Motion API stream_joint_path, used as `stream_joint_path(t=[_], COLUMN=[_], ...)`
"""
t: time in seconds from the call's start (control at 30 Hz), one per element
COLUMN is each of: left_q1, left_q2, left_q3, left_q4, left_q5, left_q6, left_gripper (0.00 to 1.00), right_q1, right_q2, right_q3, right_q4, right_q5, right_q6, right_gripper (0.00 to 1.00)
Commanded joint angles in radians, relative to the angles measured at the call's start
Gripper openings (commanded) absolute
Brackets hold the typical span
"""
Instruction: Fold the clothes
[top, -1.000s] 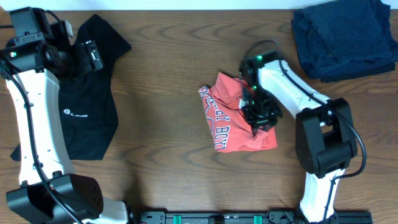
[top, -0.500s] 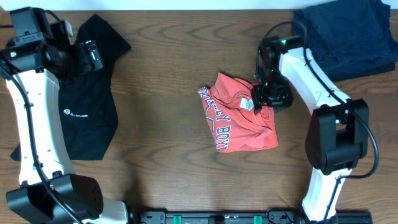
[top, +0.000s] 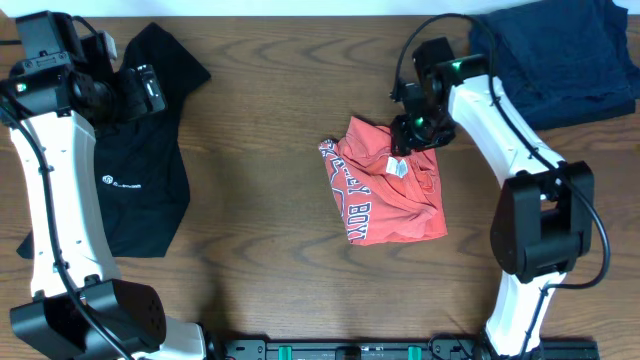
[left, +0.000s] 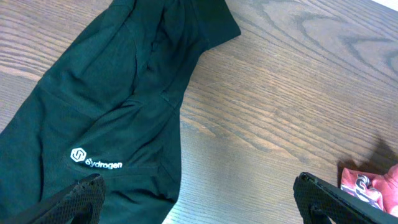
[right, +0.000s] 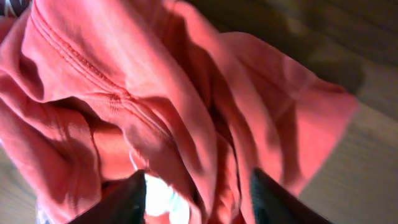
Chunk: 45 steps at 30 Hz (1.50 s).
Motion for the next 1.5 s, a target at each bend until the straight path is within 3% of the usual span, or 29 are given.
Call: stream_joint_path(t=[0.0, 0.03, 0.1, 0.47, 0.8, 0.83, 0.87, 0.93, 1.0, 1.2, 1.3, 1.37, 1.47], left_q1=[0.005, 0.005, 0.005, 0.005, 0.005, 0.005, 0.005, 0.005, 0.005, 0.005, 0.005, 0.005, 0.005], left_q2=[0.003, 0.003, 0.003, 0.003, 0.003, 0.003, 0.003, 0.003, 0.003, 0.003, 0.003, 0.003, 0.003], left_q3=[-0.006, -0.006, -0.006, -0.006, -0.006, -0.006, -0.006, -0.006, -0.006, -0.006, -0.006, -0.006, -0.006], left_q4=[-0.002, -0.002, -0.002, -0.002, 0.006, 0.007, 0.01, 0.01, 0.01, 0.012, 0.011, 0.011, 0.01], left_q5=[-0.012, -0.012, -0.012, -0.012, -0.012, -0.012, -0.012, -0.012, -0.012, -0.012, -0.012, -0.012, -0.011], left_q6=[0.021, 0.024, 0.024, 0.024, 0.024, 0.024, 0.024, 0.024, 0.024, 0.024, 0.024, 0.024, 0.023], left_gripper=[0.98, 0.98, 0.98, 0.98, 0.98, 0.98, 0.98, 0.98, 0.98, 0.98, 0.98, 0.98, 0.98], right_q1=[0.015, 0.015, 0.015, -0.042, -0.196, -0.204, -0.212, -0.23, -0.245, -0.289, -0.301, -0.3, -0.292], right_q2=[0.02, 0.02, 0.02, 0.02, 0.02, 0.02, 0.02, 0.02, 0.02, 0.018, 0.018, 0.018, 0.018], right_q3=[-0.024, -0.026, -0.026, -0.025, -0.011, -0.011, -0.011, -0.004, 0.009, 0.049, 0.035, 0.014, -0.033], right_q4=[0.018, 0.023, 0.026, 0.113, -0.104, -0.113, -0.121, -0.139, -0.164, -0.267, -0.279, -0.279, -0.251], right_q5=[-0.022, -0.022, -0.022, 0.076, -0.006, -0.01, -0.018, -0.028, -0.062, -0.155, -0.182, -0.154, -0.088], right_q6=[-0.052, -0.052, -0.062, -0.109, -0.095, -0.093, -0.092, -0.071, -0.072, -0.002, 0.042, 0.097, 0.212], right_gripper=[0.27, 0.11, 0.01, 0.01, 0.01, 0.05, 0.15, 0.56, 0.7, 0.88, 0.89, 0.99, 0.99])
